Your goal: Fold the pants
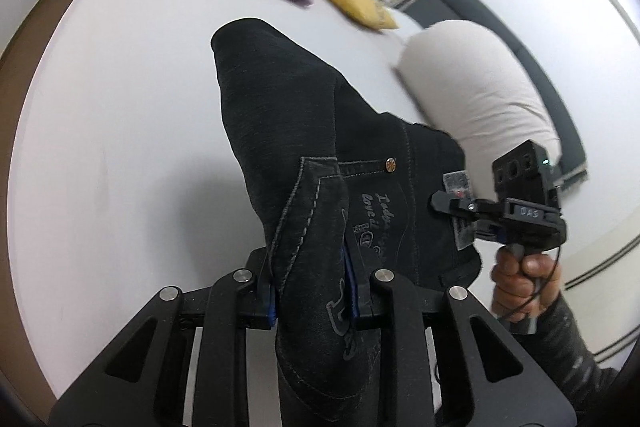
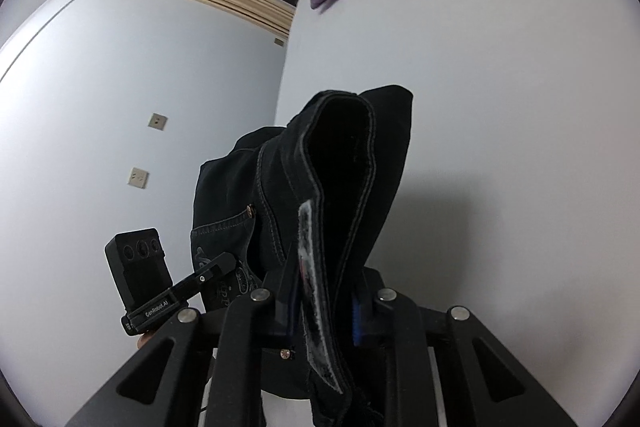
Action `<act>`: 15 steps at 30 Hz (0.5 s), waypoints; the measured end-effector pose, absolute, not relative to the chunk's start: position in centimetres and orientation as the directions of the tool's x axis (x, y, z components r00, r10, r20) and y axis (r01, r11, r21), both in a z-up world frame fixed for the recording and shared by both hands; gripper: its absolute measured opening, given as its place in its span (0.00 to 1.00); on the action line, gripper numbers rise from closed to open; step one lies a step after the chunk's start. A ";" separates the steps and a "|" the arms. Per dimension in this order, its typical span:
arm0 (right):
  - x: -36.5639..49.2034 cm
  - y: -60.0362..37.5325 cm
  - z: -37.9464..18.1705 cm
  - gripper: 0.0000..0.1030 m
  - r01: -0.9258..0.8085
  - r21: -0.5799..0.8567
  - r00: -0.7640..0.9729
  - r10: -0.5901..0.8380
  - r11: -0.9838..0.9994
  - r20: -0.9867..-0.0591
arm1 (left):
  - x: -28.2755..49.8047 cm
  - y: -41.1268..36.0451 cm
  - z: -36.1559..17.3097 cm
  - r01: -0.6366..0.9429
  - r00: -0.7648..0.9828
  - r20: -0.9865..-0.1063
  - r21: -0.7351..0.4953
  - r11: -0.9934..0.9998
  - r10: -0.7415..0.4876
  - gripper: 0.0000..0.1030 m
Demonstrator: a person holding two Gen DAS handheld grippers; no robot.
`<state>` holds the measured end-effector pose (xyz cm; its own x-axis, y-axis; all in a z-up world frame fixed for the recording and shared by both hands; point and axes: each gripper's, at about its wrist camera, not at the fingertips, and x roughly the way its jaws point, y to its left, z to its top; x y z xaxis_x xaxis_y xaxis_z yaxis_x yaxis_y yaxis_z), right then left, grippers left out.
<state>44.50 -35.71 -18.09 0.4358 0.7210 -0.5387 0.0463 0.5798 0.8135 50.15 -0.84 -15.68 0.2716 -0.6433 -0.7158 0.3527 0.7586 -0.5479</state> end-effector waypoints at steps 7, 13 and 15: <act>48.4 -34.2 -26.6 0.33 0.187 0.809 0.381 0.718 0.557 -0.582 | 54.2 1.5 -23.4 0.271 0.227 -0.778 -0.528 0.805 -0.586 0.28; 46.4 -37.6 -29.7 0.38 0.169 0.908 0.465 0.781 0.384 -0.417 | 54.0 3.9 -25.2 0.241 0.265 -0.746 -0.562 0.791 -0.611 0.46; 45.5 -37.9 -29.4 0.43 0.165 0.911 0.494 0.768 0.379 -0.408 | 53.6 3.9 -24.8 0.241 0.285 -0.748 -0.549 0.800 -0.599 0.51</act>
<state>45.53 -37.91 -29.39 0.4939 0.7676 -0.4085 0.1646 0.3787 0.9108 53.56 3.91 -24.76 0.2850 -0.5994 -0.7480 0.2414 0.8001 -0.5492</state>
